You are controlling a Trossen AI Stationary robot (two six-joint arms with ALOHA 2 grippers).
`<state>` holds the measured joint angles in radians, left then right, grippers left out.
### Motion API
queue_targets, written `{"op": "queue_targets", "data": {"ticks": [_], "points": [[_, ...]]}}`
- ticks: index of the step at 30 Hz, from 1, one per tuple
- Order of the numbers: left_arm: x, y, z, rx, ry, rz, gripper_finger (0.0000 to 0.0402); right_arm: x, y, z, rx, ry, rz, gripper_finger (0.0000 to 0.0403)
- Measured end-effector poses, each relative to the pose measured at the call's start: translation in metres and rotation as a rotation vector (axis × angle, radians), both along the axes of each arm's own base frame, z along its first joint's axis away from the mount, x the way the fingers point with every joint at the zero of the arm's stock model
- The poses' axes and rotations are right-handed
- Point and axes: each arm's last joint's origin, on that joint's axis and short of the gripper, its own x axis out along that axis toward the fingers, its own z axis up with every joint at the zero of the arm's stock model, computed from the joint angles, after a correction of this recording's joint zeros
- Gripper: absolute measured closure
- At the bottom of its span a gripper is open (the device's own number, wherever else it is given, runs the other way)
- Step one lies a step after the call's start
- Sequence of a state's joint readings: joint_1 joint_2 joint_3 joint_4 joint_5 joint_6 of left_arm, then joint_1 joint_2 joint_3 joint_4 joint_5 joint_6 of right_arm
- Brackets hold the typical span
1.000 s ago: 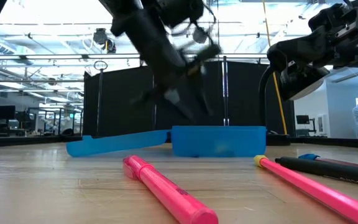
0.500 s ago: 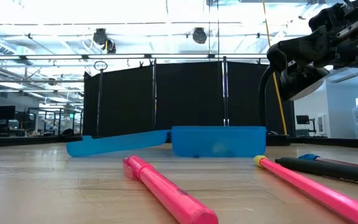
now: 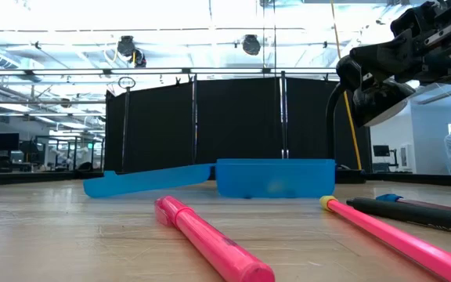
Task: Pick & place school supplies into a supply box
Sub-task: Put the transparent pen into the blue supply box
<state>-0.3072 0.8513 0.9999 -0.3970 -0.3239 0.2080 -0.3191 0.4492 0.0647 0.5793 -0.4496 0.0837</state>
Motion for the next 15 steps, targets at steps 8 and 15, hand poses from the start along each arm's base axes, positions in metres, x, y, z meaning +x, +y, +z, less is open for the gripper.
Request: {"op": "queue_targets", "data": {"ticks": [8, 15], "points": [[-0.028, 0.004, -0.091, -0.087, -0.124, 0.020, 0.0400, 0.001, 0.000, -0.002, -0.005, 0.013, -0.003, 0.0403], [-0.038, 0.012, -0.183, -0.086, -0.181, 0.051, 0.0401, 0.002, -0.002, -0.003, 0.007, 0.024, -0.047, 0.0403]]}}
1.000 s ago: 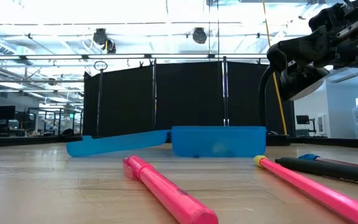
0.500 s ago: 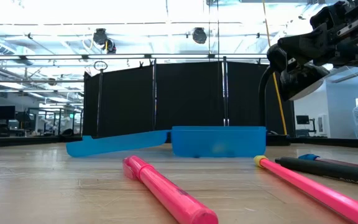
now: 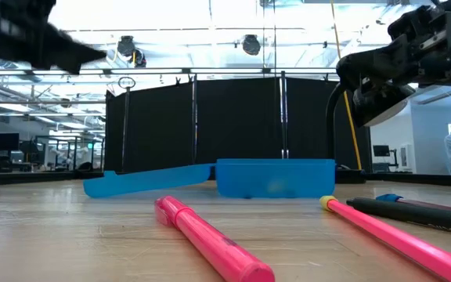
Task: Pick & place school supplies into a supply box
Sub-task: Put the transparent pen into the blue supply box
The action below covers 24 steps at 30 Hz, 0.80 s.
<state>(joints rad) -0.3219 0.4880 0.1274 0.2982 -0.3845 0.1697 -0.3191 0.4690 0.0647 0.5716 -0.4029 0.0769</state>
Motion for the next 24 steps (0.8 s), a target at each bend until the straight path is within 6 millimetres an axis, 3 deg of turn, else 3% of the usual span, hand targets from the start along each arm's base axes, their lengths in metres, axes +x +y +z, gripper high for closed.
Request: {"op": "queue_targets", "data": {"ticks": [5, 7, 11, 18, 24], "points": [[-0.009, 0.007, -0.030, -0.071, 0.027, 0.037, 0.0401, 0.001, -0.003, -0.001, 0.032, 0.012, -0.145, 0.0403], [-0.010, 0.008, -0.035, -0.074, 0.060, 0.026, 0.0401, 0.005, -0.003, 0.010, 0.024, 0.006, -0.176, 0.0403], [-0.012, 0.009, -0.039, -0.060, 0.107, 0.036, 0.0400, 0.016, 0.001, 0.052, 0.009, 0.072, -0.219, 0.0403], [-0.011, 0.010, -0.032, -0.026, 0.038, 0.038, 0.0385, 0.038, 0.024, 0.138, 0.018, 0.444, -0.310, 0.0403], [-0.010, 0.010, -0.031, 0.030, 0.028, 0.033, 0.0379, 0.073, 0.067, 0.167, 0.107, 0.774, -0.287, 0.0403]]}}
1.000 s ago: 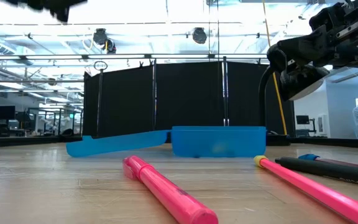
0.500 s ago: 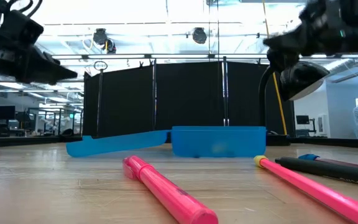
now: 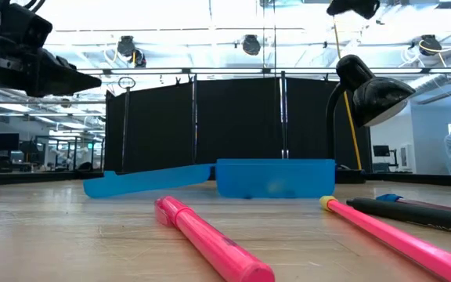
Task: Pick & place school supplies into a supply box
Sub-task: Put the transparent pen into the blue supply box
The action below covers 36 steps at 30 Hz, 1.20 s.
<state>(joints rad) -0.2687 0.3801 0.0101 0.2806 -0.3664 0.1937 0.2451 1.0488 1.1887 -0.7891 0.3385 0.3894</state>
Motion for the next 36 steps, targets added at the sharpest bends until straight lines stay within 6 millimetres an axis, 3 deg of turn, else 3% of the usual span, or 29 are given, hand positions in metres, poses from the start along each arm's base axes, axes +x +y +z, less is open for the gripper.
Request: {"op": "queue_targets", "data": {"ticks": [3, 10, 14, 18, 23, 29, 33, 36], "points": [[0.000, 0.000, 0.003, 0.011, -0.025, -0.001, 0.0379, 0.018, 0.029, 0.005, 0.087, 0.122, 0.026, 0.0403], [0.000, 0.001, 0.007, -0.006, -0.066, 0.040, 0.0378, 0.051, 0.093, -0.012, 0.440, 0.367, -0.079, 0.0403], [0.000, 0.001, 0.008, -0.014, -0.085, 0.044, 0.0378, 0.056, 0.125, -0.027, 0.643, 0.435, -0.277, 0.0403], [0.000, 0.001, 0.009, -0.014, -0.089, 0.044, 0.0378, 0.054, 0.154, -0.045, 0.696, 0.402, -0.454, 0.0403], [0.000, 0.001, 0.012, -0.020, -0.117, 0.055, 0.0378, 0.056, 0.178, -0.066, 0.726, 0.321, -0.639, 0.0403], [0.000, 0.002, 0.014, -0.022, -0.137, 0.080, 0.0378, 0.066, 0.202, -0.105, 0.750, 0.399, -0.743, 0.0403], [0.000, 0.002, 0.014, -0.019, -0.137, 0.080, 0.0378, 0.074, 0.210, -0.131, 0.710, 0.524, -0.733, 0.0396], [0.000, 0.002, 0.014, -0.021, -0.137, 0.080, 0.0378, 0.079, 0.209, -0.134, 0.700, 0.520, -0.693, 0.0368]]}}
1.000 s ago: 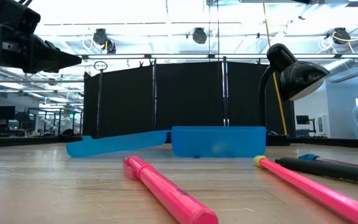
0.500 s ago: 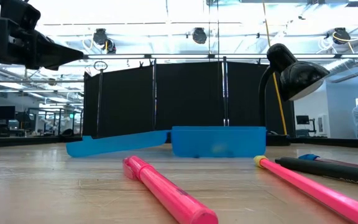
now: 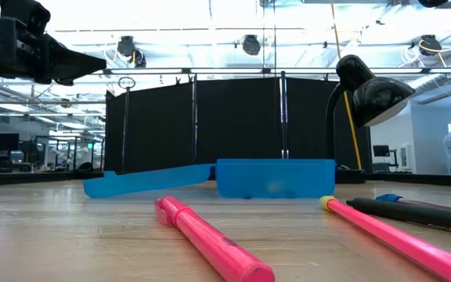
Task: Pick & place school supplies into a supply box
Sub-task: Put the transparent pen into the blue supply box
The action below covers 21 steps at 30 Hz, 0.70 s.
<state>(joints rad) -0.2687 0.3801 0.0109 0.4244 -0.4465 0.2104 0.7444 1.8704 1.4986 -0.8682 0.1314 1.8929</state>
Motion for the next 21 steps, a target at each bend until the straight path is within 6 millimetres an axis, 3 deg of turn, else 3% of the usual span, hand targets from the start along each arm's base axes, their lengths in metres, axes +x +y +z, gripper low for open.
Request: {"op": "queue_targets", "data": {"ticks": [9, 21], "points": [[0.000, 0.000, 0.000, -0.005, 0.000, 0.000, 0.0378, -0.004, -0.005, -0.004, 0.033, 0.125, -0.076, 0.0248], [0.000, 0.000, 0.000, -0.016, -0.001, -0.001, 0.0378, -0.005, -0.005, -0.011, 0.020, 0.181, -0.098, 0.0242]]}}
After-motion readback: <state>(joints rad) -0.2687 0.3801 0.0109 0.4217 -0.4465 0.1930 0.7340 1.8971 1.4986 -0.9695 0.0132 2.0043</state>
